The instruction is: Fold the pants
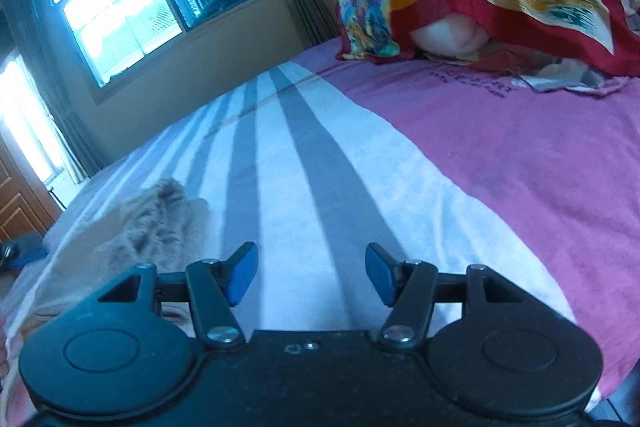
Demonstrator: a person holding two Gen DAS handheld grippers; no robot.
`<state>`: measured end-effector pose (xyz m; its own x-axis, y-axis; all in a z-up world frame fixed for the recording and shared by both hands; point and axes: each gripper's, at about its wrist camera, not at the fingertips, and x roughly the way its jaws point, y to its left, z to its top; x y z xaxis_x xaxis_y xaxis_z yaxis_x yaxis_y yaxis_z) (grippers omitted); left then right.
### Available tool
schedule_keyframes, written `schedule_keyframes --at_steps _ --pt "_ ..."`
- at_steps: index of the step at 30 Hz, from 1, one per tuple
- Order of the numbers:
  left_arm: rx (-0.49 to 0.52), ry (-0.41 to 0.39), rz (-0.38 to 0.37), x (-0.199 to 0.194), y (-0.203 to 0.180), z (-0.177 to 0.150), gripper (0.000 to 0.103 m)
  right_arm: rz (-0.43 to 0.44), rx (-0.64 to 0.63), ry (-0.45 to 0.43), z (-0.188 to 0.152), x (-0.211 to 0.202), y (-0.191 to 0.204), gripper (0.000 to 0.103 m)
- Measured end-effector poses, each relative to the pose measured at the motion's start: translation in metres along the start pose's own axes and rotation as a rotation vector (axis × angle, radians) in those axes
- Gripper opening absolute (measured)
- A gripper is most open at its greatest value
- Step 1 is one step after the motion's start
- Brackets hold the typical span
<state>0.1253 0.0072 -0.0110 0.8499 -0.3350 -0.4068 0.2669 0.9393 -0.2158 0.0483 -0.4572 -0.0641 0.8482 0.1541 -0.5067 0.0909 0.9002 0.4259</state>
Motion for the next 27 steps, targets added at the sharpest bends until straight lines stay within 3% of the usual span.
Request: schedule_keyframes --at_steps 2,4,7,13,15,18,20,27 --pt "-0.059 0.005 0.099 -0.036 0.038 -0.017 0.097 0.035 -0.011 -0.002 0.001 0.001 0.014 0.059" --pt "-0.098 0.028 0.147 -0.062 0.06 -0.036 0.097 0.074 -0.031 0.0 0.003 0.004 0.032 0.059" --pt "-0.157 0.067 0.138 -0.08 0.074 -0.059 0.097 0.135 -0.058 0.024 0.002 0.016 0.063 0.058" --pt "-0.102 0.146 0.144 -0.041 0.058 -0.081 0.097 0.208 -0.104 0.085 -0.002 0.048 0.119 0.055" --pt "-0.075 0.136 0.189 -0.029 0.056 -0.081 0.09 0.207 -0.109 0.104 -0.003 0.056 0.132 0.055" --pt "-0.011 0.108 0.281 -0.02 0.052 -0.076 0.089 0.205 -0.101 0.12 -0.007 0.063 0.141 0.052" --pt "-0.037 0.12 0.28 -0.013 0.058 -0.081 0.089 0.204 -0.107 0.129 -0.007 0.068 0.147 0.052" --pt "-0.039 0.094 0.285 -0.014 0.058 -0.087 0.089 0.107 -0.102 0.18 -0.009 0.09 0.156 0.052"
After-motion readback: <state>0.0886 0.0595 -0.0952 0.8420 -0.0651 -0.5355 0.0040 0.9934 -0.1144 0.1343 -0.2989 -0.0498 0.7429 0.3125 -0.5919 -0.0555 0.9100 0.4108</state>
